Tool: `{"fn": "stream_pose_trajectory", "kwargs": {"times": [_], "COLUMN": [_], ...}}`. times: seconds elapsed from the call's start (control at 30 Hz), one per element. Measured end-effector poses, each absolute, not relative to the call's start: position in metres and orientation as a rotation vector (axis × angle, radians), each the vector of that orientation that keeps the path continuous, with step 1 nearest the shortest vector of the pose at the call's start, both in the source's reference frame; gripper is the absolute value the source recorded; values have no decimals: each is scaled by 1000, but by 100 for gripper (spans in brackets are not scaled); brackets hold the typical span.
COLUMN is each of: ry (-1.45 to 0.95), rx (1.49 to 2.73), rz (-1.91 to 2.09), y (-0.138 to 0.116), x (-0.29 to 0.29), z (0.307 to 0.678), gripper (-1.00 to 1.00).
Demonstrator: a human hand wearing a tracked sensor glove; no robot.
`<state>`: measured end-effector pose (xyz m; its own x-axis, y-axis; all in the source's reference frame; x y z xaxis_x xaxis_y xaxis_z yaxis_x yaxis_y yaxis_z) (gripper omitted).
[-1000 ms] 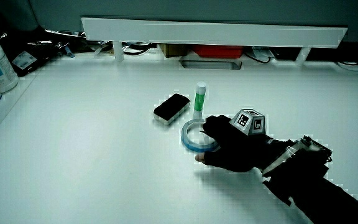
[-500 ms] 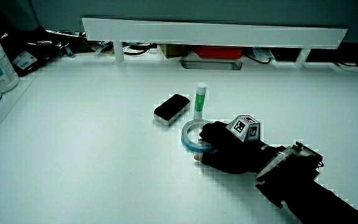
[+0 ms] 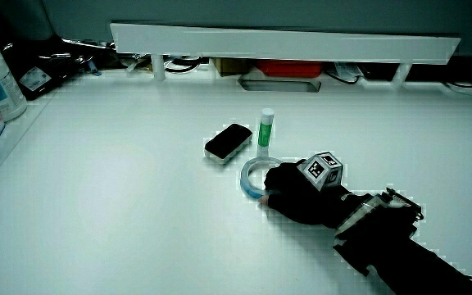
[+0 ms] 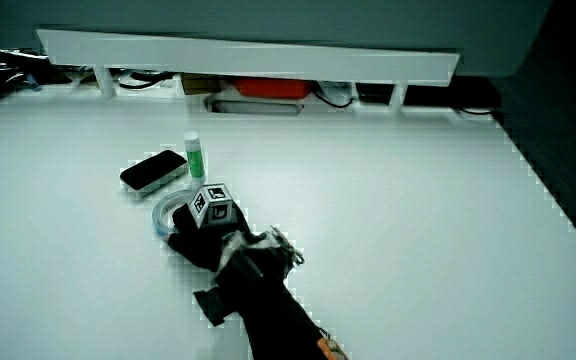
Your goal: Pick blue tape
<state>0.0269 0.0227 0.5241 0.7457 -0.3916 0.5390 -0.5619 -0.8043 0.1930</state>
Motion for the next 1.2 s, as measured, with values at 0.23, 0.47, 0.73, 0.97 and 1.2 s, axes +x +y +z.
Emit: {"fn": "stream_pose_trajectory", "kwargs": {"times": [0.23, 0.47, 0.73, 0.97, 1.2], "ry": [-752, -778, -822, -862, -863], "rx": [2604, 2609, 2617, 2686, 2725], "rz": [675, 688, 747, 733, 751], "y": [24, 25, 29, 41, 49], "x": [26, 26, 38, 60, 84], "z": [522, 510, 468, 435, 403], "gripper": [100, 100, 100, 100, 100]}}
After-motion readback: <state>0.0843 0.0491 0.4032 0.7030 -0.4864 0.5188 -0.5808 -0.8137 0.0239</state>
